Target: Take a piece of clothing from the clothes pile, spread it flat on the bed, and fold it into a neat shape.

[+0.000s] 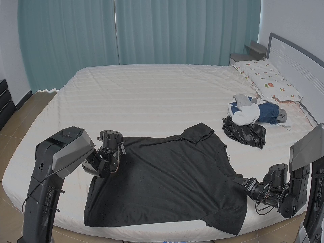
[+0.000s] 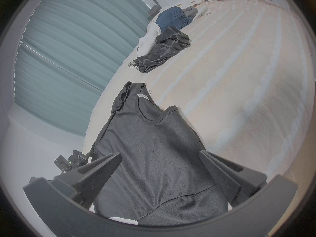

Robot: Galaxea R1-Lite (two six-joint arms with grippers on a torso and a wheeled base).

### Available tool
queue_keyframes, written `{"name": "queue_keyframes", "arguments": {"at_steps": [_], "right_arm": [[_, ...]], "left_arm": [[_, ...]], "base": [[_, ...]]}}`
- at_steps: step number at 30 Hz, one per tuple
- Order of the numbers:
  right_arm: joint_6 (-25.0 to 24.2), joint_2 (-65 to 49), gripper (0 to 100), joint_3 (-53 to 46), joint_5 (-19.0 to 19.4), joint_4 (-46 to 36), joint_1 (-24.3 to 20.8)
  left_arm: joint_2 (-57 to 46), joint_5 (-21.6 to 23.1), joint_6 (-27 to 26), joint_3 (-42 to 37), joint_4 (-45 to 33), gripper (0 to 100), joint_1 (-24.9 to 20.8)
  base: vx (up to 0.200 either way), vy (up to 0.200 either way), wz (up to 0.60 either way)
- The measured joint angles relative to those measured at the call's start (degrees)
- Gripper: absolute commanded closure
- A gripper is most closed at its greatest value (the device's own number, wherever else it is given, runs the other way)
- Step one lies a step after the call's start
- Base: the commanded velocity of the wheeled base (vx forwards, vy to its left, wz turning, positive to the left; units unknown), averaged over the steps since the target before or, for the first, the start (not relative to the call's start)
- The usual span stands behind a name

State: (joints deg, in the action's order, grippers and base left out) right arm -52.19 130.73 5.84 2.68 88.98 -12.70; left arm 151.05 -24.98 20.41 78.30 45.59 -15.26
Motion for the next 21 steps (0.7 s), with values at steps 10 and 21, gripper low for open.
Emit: {"name": "queue_keyframes", "arguments": {"at_steps": [10, 21], "right_arm": [[0.0, -0.06, 0, -0.22, -0.06, -0.02, 0.17], [-0.01, 0.06, 0, -0.22, -0.04, -0.02, 0.3]], "left_arm": [[0.27, 0.27, -2.18, 2.68, 4.33, 100, 5.9], [2.84, 2.71, -1.69, 9.35, 5.12, 100, 10.47]], "base": [[0.0, 0.0, 0.0], [0.0, 0.0, 0.0]]}}
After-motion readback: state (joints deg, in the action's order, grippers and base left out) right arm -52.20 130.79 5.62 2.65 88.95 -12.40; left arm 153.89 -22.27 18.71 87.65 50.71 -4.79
